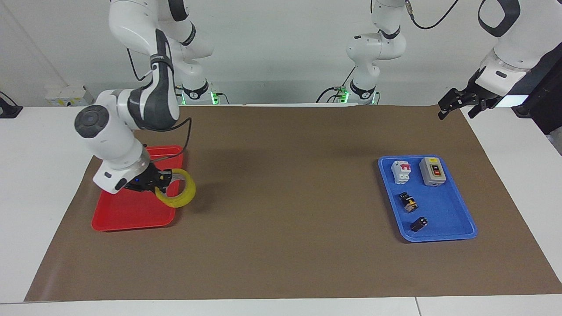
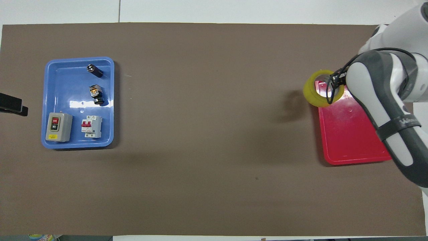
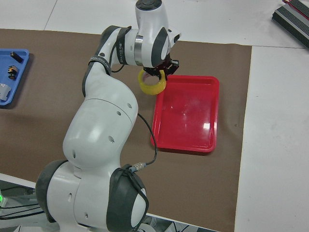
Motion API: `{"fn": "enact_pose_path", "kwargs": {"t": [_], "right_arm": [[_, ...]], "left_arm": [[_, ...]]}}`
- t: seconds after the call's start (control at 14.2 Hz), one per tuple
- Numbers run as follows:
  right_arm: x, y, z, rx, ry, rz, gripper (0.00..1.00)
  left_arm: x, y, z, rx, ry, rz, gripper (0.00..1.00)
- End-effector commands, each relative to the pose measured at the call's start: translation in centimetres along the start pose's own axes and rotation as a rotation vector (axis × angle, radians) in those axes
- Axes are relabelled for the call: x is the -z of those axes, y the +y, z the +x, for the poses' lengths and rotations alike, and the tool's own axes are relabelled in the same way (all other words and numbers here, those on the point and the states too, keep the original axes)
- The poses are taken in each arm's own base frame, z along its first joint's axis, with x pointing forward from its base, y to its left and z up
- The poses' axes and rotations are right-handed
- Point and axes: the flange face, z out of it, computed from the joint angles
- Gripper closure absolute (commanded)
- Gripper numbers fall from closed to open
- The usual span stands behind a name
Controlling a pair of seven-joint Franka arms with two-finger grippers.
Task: Place and move tape with both arms
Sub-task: 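Carry the tape with the right gripper and lower it into the red tray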
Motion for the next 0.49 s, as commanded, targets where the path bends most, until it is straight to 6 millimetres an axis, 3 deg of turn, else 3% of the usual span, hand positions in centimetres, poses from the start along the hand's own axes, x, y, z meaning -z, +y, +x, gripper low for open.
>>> {"fn": "enact_pose_path", "kwargs": {"t": [0.0,0.14,0.42], "right_arm": [[-1.5,4.9,-2.9,0.021,0.015,0.006,1.0],[-3.5,6.5,-4.8,-0.008,0.025,0.005,1.0],[-6.2,6.2,-6.5,0.001,0.048,-0.031,1.0]], "left_arm": [[0.1,0.1,-0.7,-0.01,0.008,-0.014,0.0],[0.1,0.1,-0.7,-0.01,0.008,-0.014,0.0],[0.1,0.1,-0.7,-0.01,0.008,-0.016,0.0]]}}
